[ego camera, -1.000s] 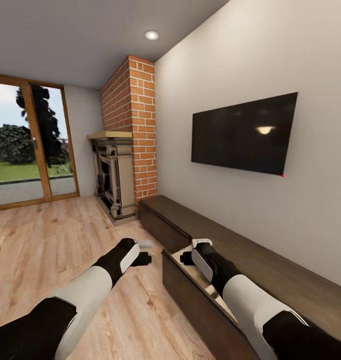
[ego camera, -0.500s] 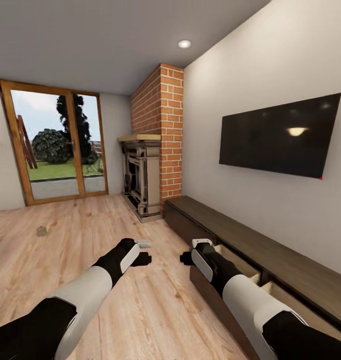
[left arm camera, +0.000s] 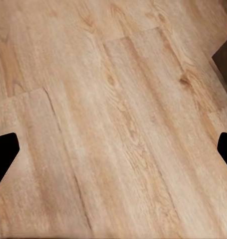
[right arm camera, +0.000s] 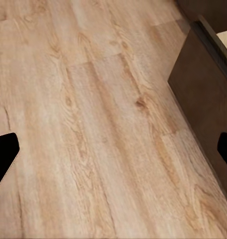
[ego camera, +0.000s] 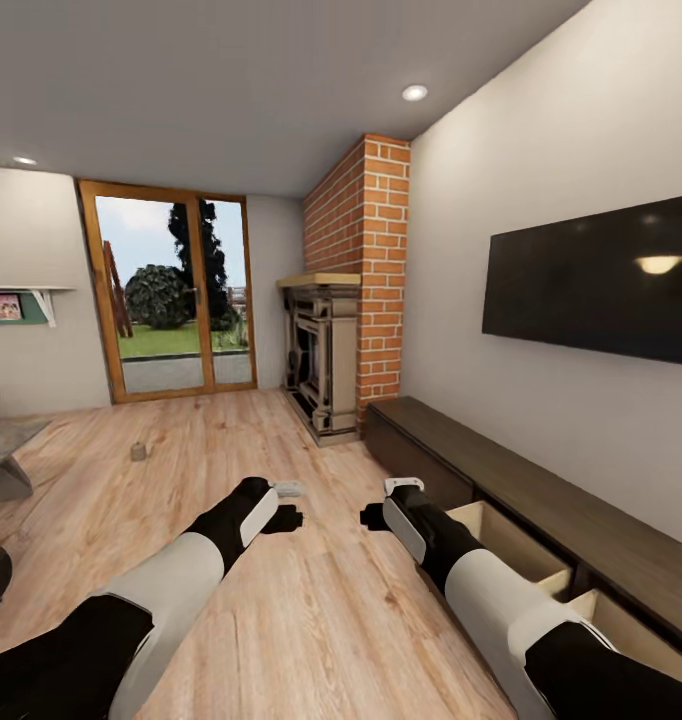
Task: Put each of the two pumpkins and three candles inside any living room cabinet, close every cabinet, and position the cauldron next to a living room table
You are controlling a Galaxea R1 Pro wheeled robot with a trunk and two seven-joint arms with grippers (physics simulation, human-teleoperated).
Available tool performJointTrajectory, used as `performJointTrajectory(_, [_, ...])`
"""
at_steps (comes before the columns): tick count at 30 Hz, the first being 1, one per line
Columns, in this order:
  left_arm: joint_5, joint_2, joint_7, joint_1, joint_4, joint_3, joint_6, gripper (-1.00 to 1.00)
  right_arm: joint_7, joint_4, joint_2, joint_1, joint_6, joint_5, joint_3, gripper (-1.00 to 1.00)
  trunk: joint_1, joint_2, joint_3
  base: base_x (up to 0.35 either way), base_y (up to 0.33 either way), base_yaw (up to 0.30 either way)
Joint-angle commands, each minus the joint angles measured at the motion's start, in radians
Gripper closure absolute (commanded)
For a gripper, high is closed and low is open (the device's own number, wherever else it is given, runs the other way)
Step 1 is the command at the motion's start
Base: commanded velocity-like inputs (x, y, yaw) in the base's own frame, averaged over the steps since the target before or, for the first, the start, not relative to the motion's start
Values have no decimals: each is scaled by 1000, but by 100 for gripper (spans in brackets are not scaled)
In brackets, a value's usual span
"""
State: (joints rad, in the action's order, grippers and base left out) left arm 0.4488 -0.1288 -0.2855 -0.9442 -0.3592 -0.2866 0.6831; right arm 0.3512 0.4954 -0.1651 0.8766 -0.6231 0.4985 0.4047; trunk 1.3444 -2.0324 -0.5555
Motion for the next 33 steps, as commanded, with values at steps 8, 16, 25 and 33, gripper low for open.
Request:
performJointTrajectory(8, [8,9,-10,1,3,-4,-35,-100,9,2,1,1,-3,11,6,-100,0,-1,6,30,26,259])
performJointTrajectory(16, [10,75,-13,1,4,0,-50,-100,9,2,0,1,-3,11,6,-100,0,-1,12,204,176,236])
performJointTrajectory(25, [11,175,2,19,2,86,-94,-100,-25,2,0,1,5,11,39,-100,0,-1,13,39,47,25])
performJointTrajectory(33, [10,184,2,77,-6,93,-96,-100,-73,2,-1,1,48,11,66,-100,0,-1,13,45,1,1])
